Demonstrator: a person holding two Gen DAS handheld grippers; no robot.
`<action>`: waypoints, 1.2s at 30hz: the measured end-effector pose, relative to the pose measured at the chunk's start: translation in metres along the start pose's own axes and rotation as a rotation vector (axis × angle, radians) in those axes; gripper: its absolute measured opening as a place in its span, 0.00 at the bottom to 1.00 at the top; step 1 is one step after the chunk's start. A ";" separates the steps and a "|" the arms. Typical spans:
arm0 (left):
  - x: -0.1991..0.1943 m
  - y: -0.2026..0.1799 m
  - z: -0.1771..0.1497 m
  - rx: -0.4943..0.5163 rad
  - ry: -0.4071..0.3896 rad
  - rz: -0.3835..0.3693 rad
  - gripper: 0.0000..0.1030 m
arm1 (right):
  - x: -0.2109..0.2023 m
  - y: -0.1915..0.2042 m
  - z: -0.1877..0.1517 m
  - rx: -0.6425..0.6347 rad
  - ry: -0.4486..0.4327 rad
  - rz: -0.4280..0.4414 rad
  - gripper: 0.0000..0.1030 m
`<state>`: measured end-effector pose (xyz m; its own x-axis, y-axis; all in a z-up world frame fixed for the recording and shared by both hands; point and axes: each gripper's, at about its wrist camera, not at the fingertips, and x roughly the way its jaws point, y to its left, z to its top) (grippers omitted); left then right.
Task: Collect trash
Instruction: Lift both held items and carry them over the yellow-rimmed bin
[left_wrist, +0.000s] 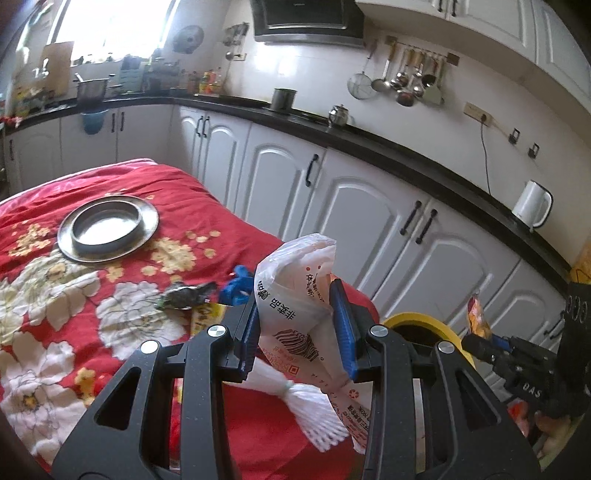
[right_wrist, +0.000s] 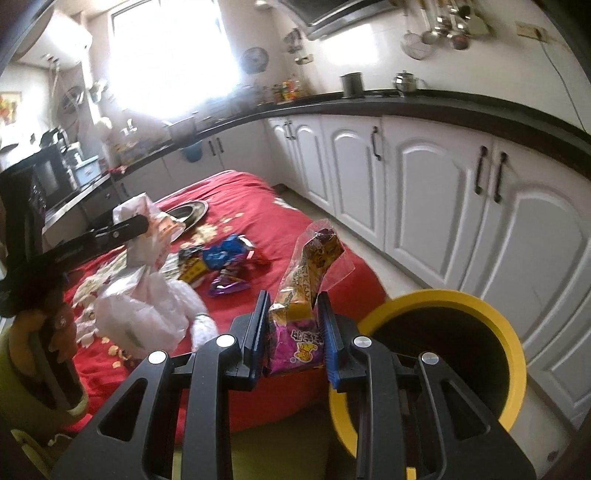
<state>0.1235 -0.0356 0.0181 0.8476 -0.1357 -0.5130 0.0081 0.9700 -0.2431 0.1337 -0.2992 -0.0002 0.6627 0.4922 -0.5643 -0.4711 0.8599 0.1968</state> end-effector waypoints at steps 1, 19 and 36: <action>0.002 -0.004 -0.001 0.007 0.004 -0.004 0.28 | -0.002 -0.003 -0.002 0.010 -0.002 -0.007 0.24; 0.042 -0.088 -0.020 0.190 0.055 -0.076 0.28 | -0.029 -0.064 -0.024 0.151 -0.031 -0.080 0.24; 0.094 -0.146 -0.049 0.320 0.126 -0.106 0.28 | -0.030 -0.098 -0.044 0.219 -0.011 -0.137 0.25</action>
<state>0.1761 -0.2004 -0.0351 0.7615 -0.2434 -0.6007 0.2753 0.9605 -0.0403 0.1343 -0.4041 -0.0376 0.7182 0.3699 -0.5894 -0.2403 0.9267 0.2888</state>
